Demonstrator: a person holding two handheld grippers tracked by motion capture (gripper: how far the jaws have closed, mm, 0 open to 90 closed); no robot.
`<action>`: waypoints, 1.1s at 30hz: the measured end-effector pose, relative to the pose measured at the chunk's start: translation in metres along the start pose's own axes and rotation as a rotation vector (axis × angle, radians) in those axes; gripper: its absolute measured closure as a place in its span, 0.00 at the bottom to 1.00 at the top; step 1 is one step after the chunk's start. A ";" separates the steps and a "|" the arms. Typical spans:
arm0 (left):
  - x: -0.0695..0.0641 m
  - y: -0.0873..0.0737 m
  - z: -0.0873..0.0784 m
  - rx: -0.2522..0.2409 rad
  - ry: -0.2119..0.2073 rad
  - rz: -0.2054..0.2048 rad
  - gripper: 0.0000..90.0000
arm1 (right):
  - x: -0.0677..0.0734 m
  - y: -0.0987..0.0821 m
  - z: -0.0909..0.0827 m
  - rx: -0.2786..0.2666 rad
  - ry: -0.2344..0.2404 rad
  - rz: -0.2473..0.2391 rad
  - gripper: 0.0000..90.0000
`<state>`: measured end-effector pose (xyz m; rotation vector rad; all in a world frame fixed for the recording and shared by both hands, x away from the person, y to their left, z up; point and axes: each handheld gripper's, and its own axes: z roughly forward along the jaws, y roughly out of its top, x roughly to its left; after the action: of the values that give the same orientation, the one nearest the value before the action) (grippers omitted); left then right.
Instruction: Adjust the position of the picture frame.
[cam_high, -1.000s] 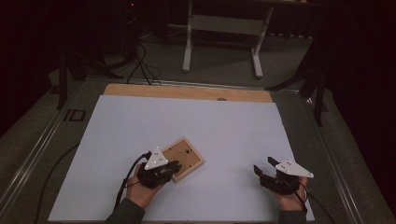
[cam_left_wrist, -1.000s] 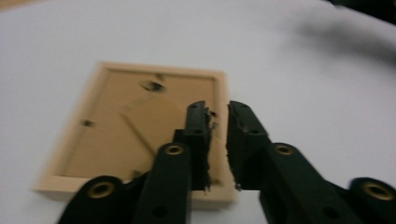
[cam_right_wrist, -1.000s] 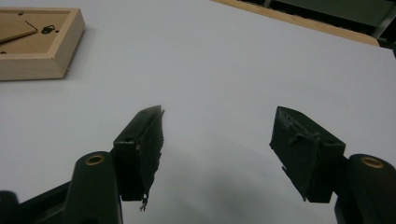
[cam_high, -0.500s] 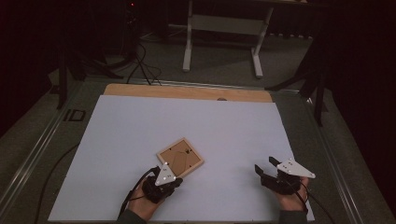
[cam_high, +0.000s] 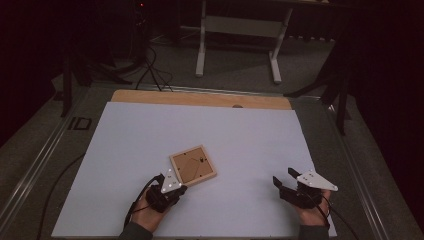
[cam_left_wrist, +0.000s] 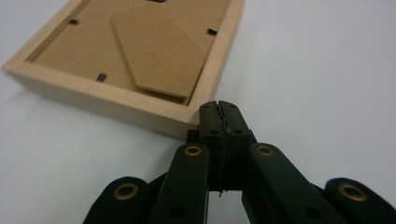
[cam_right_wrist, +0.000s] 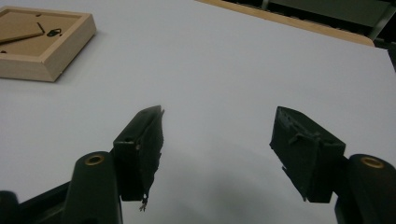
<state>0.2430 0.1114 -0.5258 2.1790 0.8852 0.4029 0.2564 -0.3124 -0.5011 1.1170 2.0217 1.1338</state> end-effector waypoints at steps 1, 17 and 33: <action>0.002 0.000 0.000 -0.001 0.010 -0.005 0.99 | 0.000 0.000 0.000 0.000 0.000 0.000 0.37; 0.022 -0.005 0.000 0.005 0.130 -0.060 0.79 | -0.001 0.000 0.002 0.005 -0.001 0.000 0.37; 0.040 0.006 0.017 0.026 0.108 -0.009 0.77 | 0.000 0.000 0.003 0.005 0.003 -0.001 0.37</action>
<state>0.2831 0.1278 -0.5323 2.1934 0.9634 0.5117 0.2582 -0.3111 -0.5027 1.1172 2.0281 1.1310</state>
